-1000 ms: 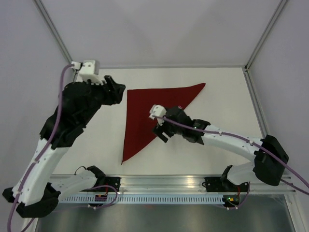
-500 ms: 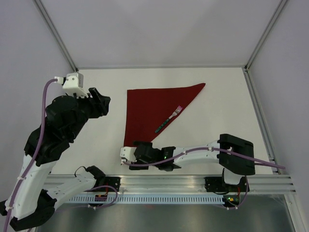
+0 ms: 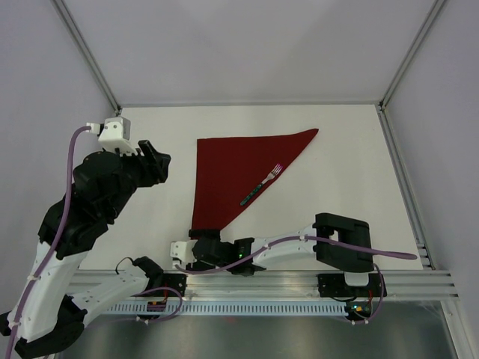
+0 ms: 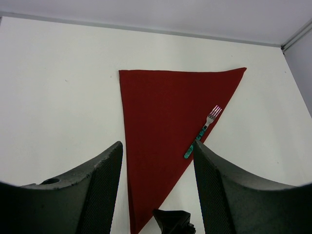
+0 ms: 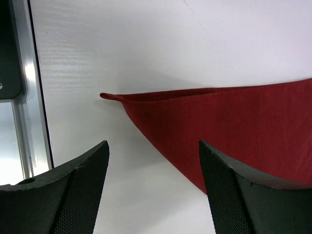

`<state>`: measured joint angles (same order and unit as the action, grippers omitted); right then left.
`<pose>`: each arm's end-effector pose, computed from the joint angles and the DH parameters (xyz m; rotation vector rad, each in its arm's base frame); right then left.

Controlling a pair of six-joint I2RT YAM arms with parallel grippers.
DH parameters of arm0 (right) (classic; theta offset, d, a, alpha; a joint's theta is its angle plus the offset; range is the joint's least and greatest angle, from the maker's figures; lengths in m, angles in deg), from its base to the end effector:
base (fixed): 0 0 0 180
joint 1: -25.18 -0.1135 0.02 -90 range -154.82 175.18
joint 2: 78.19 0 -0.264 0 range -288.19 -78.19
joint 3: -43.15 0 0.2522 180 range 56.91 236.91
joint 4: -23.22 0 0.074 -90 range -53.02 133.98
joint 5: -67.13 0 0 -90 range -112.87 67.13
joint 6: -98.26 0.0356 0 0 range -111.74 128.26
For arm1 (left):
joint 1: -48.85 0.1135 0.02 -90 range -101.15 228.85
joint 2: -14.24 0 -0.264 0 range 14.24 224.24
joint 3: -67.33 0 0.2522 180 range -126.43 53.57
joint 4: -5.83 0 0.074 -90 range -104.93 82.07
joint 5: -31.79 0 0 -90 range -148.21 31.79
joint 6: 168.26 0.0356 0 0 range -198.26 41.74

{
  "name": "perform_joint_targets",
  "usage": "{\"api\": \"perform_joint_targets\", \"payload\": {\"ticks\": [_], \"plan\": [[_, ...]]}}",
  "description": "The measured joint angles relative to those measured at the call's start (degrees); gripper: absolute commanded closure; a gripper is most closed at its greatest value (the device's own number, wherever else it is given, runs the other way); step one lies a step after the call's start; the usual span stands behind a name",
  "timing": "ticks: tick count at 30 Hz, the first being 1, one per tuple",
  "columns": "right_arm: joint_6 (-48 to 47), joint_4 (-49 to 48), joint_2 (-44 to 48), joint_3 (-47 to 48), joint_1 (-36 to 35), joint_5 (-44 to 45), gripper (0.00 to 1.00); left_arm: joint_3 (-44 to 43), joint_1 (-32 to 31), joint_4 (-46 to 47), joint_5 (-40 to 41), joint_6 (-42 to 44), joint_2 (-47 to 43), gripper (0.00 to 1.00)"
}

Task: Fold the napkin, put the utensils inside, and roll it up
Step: Fold the napkin at the center of the board.

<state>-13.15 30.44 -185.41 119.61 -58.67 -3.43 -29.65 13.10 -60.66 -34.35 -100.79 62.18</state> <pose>0.0546 0.3961 0.1705 -1.6308 1.4760 0.2333 0.0978 -0.0527 0.4680 -0.0716 1.8592 -0.3178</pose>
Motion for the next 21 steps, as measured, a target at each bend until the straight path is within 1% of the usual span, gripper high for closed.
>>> {"api": "perform_joint_targets", "payload": {"ticks": [10,14,17,18,21], "plan": [[-1.36,-2.29,-4.61,1.97,-1.75,0.15,0.22,0.17,0.00,-0.87,0.00,0.00,0.04,0.36],[-1.90,-3.61,-6.25,2.38,-1.81,0.20,0.25,0.20,0.00,-1.22,0.02,0.00,0.04,0.36],[-2.49,-4.87,-7.15,2.40,-1.81,0.61,0.31,0.28,0.00,-1.22,0.02,0.00,0.04,0.36],[-2.69,-5.14,-7.34,2.40,-1.81,0.76,0.32,0.37,0.00,-1.22,0.02,0.00,0.04,0.36],[-3.04,-6.38,-7.96,2.40,-1.81,1.25,0.37,0.70,0.00,-1.22,0.02,0.00,0.13,0.36]]}}
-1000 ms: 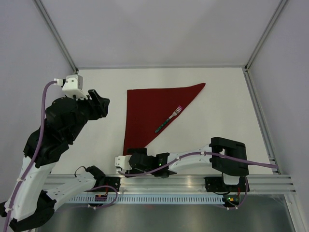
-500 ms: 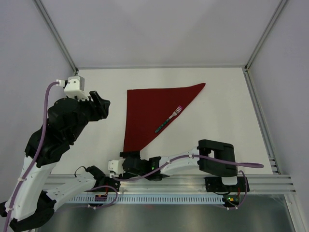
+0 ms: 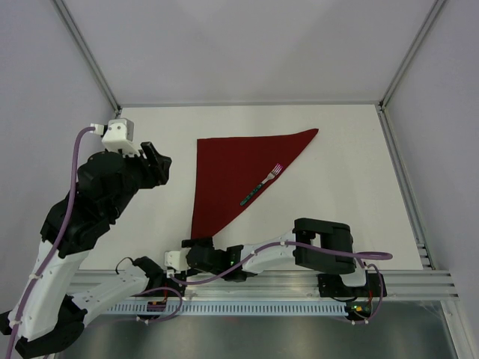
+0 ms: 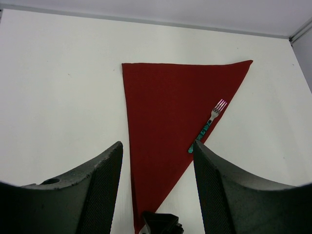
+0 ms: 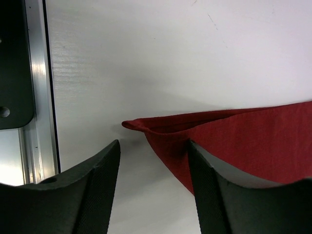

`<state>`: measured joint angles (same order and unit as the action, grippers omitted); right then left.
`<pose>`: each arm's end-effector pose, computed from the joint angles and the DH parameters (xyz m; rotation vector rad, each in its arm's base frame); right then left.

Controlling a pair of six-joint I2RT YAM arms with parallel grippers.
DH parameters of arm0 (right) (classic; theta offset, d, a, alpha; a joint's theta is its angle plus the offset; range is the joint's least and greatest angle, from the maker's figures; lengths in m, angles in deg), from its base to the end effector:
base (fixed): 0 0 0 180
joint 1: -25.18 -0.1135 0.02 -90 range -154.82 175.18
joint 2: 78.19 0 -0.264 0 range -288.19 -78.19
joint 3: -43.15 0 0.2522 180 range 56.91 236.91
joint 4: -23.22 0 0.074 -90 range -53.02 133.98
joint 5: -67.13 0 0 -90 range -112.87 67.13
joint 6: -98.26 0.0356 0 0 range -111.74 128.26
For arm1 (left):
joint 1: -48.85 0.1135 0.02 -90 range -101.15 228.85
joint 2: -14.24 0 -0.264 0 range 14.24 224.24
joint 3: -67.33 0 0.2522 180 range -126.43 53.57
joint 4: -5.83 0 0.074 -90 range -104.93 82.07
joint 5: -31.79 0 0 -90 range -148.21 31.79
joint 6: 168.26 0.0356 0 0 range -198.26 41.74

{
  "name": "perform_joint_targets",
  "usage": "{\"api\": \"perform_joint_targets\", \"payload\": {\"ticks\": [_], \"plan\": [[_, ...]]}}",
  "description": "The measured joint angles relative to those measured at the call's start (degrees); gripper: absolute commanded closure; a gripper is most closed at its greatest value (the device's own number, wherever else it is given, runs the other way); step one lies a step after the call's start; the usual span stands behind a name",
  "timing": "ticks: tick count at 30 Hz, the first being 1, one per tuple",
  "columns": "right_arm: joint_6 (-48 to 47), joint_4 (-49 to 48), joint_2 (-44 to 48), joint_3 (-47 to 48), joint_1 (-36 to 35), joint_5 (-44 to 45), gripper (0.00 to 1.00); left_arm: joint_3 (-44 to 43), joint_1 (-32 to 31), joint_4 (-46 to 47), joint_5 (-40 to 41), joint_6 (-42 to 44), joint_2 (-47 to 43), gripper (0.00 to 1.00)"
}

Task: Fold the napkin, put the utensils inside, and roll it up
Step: Fold the napkin at the center of the board.

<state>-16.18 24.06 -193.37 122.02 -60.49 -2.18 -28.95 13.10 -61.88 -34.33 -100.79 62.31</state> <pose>0.0443 0.4189 0.1383 -1.6658 1.4042 0.2083 0.0994 -0.0538 0.4624 -0.0624 1.8908 -0.2983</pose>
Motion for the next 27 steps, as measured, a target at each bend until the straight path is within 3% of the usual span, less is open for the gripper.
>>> {"api": "perform_joint_targets", "payload": {"ticks": [7,12,27], "plan": [[-1.09,-0.44,-1.18,0.00,0.00,0.37,0.72,0.42,0.00,-0.28,-0.02,0.00,0.68,0.36],[-1.36,-0.37,-1.18,0.02,0.04,0.42,0.87,0.42,0.00,-0.31,-0.04,0.00,1.16,0.36],[3.69,5.27,0.85,5.20,6.14,-1.88,0.91,0.42,0.00,-0.24,0.13,-0.04,0.55,0.36]]}}
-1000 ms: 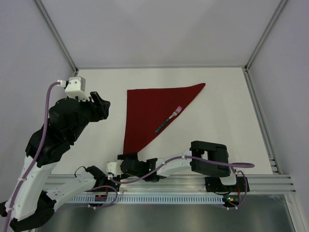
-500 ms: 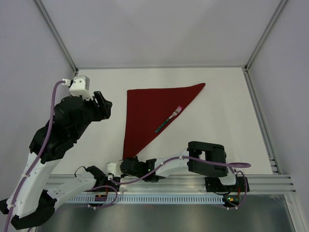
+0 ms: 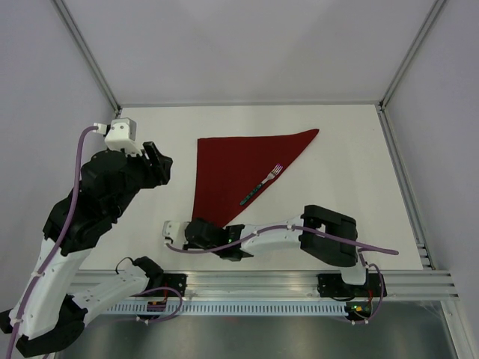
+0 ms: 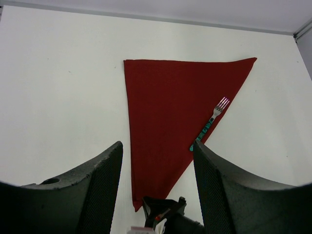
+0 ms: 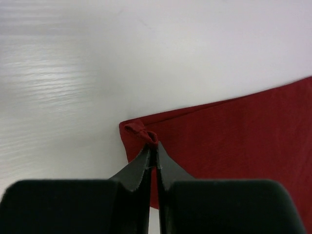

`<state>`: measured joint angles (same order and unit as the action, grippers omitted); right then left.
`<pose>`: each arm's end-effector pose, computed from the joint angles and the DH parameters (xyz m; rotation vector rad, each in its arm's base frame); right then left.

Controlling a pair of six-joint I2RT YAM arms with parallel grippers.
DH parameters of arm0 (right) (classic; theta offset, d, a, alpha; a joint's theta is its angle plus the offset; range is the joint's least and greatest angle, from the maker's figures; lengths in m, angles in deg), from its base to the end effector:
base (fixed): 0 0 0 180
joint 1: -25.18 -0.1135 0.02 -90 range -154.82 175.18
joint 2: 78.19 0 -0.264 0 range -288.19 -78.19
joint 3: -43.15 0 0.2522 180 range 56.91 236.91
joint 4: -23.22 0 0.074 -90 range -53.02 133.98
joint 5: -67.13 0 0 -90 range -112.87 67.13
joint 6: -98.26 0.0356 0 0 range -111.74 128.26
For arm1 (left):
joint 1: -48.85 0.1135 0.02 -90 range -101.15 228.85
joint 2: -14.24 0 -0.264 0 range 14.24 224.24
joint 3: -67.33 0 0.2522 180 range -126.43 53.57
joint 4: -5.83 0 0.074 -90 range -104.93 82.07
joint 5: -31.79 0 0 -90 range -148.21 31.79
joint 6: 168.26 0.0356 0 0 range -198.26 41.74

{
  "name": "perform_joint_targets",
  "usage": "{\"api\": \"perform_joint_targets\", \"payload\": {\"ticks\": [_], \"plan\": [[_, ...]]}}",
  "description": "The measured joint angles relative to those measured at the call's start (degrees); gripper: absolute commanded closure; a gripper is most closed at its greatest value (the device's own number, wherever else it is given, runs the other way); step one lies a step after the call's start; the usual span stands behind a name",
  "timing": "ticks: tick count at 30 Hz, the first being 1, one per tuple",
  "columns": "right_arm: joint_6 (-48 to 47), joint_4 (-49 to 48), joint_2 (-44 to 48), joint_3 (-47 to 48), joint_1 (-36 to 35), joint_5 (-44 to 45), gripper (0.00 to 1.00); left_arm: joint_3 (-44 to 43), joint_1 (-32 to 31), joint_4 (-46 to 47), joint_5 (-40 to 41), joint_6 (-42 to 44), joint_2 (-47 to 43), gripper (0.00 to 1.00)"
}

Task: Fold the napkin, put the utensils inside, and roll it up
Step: Fold the napkin at the center of the board.

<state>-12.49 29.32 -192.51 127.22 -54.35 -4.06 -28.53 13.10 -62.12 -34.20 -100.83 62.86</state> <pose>0.0900 0.4240 0.1632 -1.5475 1.5286 0.2251 0.1029 -0.0562 0.4591 -0.0590 1.9090 -0.2853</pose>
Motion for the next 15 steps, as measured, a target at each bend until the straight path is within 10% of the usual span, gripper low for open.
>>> {"api": "perform_joint_targets", "payload": {"ticks": [15], "plan": [[7.21,6.40,11.43,-1.42,22.86,-5.03,0.93,-0.15,0.00,2.08,-0.52,0.00,2.67,0.36]]}}
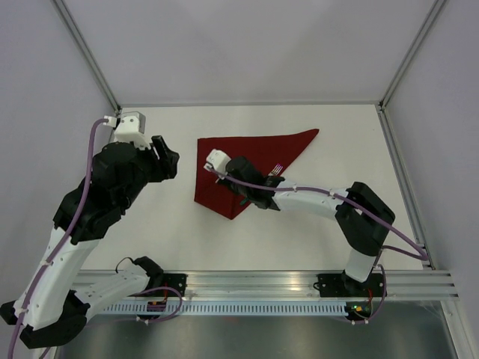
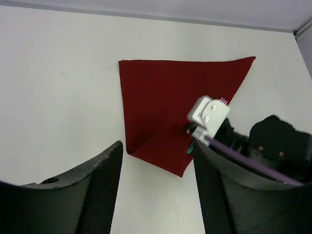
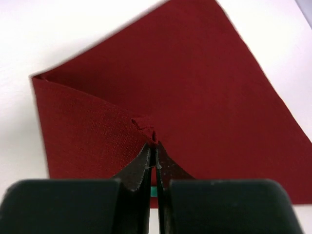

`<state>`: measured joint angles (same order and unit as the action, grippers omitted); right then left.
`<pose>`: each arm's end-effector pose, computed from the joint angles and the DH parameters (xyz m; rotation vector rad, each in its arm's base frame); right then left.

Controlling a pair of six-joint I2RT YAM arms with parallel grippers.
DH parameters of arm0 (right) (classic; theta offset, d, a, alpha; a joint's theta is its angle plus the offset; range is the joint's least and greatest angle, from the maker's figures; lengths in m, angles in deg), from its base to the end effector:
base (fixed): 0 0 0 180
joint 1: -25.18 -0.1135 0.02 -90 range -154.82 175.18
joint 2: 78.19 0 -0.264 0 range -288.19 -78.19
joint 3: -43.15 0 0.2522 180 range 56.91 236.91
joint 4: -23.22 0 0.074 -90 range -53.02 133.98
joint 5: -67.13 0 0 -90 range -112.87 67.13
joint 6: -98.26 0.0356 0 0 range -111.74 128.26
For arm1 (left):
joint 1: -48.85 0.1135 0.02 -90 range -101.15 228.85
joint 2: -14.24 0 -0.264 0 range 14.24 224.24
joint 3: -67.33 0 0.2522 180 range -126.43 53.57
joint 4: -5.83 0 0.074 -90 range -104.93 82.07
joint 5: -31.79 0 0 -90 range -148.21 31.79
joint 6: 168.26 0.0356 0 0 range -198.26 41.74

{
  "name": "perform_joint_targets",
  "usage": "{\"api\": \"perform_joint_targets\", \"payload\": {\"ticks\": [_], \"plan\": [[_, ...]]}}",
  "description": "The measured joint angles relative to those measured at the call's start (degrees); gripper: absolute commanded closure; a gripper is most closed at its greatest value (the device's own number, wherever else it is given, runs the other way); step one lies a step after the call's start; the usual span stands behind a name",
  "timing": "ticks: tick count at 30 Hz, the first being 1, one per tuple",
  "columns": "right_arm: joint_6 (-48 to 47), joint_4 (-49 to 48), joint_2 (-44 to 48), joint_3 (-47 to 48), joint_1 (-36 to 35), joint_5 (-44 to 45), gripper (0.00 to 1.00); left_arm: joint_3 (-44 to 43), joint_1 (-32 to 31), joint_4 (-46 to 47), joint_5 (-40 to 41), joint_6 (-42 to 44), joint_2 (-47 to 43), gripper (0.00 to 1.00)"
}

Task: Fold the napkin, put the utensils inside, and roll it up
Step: Fold the napkin at the center of the board.

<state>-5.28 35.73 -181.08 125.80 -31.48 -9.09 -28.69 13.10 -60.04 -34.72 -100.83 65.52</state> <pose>0.2307 0.3352 0.2249 -1.1073 1.8192 0.1874 0.1166 -0.0665 0.4586 -0.0510 1.9177 -0.2896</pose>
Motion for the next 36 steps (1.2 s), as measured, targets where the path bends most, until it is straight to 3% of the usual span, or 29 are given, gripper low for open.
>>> {"api": "perform_joint_targets", "payload": {"ticks": [5,13,36], "plan": [[0.74,0.39,2.05,-2.25,8.79,-1.01,0.94,0.04,0.00,1.90,-1.25,0.00,1.97,0.36],[1.40,1.66,2.01,-3.93,17.09,-2.64,0.95,0.76,0.00,4.26,-3.61,0.00,4.07,0.36],[2.43,2.14,0.66,-6.73,24.70,-4.48,0.94,4.72,0.00,7.13,-7.32,0.00,6.25,0.36]]}}
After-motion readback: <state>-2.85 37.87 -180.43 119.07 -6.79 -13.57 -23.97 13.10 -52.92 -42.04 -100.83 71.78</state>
